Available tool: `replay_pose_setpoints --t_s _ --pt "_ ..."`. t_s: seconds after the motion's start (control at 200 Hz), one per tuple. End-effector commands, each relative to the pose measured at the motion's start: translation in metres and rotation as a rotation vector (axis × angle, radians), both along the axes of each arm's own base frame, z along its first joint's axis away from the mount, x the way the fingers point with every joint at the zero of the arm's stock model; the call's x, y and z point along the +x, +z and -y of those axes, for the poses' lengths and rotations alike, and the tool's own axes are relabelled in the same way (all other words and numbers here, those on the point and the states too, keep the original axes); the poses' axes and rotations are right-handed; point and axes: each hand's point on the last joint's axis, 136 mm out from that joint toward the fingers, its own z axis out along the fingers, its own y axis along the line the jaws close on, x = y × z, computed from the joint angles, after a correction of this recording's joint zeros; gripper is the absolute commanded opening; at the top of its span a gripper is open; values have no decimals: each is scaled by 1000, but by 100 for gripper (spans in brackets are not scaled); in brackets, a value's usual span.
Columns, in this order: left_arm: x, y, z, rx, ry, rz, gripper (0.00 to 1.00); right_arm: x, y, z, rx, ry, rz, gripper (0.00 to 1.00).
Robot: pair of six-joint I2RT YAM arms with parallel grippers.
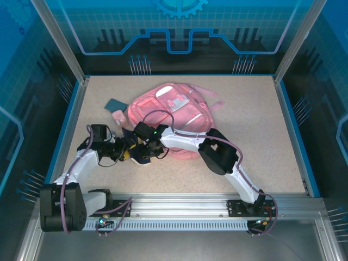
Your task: Pack the student bag
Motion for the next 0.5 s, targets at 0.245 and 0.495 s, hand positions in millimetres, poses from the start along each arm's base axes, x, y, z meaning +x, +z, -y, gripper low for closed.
replay_pose_setpoints --t_s 0.245,0.495 --pt "-8 16 -19 174 -25 6 13 -5 52 7 75 65 54 49" --pt "-9 71 -19 204 -28 146 8 -10 143 23 263 103 196 74"
